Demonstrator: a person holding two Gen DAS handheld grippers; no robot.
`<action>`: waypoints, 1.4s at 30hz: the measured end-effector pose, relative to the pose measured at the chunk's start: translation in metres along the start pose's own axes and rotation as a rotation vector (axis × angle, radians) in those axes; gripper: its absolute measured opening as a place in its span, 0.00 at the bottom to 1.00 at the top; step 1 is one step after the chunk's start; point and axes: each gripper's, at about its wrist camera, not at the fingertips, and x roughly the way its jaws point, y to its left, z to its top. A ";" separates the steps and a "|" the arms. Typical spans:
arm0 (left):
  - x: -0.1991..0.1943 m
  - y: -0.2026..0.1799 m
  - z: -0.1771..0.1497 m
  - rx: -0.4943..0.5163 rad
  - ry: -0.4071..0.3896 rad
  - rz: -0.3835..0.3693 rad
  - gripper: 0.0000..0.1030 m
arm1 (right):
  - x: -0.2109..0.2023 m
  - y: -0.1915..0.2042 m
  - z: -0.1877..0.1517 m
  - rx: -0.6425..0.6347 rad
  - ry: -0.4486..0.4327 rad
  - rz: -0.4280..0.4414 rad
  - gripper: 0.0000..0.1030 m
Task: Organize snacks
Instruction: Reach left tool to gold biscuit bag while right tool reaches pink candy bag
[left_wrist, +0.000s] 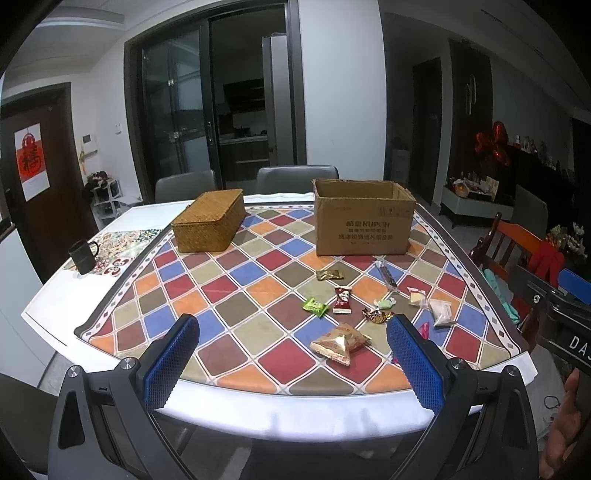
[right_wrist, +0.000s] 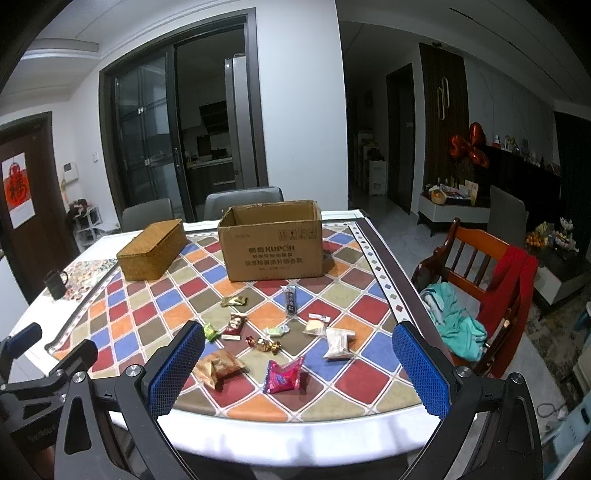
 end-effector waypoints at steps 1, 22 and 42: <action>0.004 -0.001 0.001 0.002 0.001 -0.004 1.00 | 0.003 -0.002 -0.001 -0.001 0.005 -0.002 1.00; 0.094 -0.026 -0.001 0.094 0.095 -0.068 1.00 | 0.085 -0.014 -0.014 -0.013 0.117 -0.049 1.00; 0.179 -0.038 -0.031 0.157 0.203 -0.140 1.00 | 0.167 0.001 -0.049 -0.045 0.279 -0.045 0.99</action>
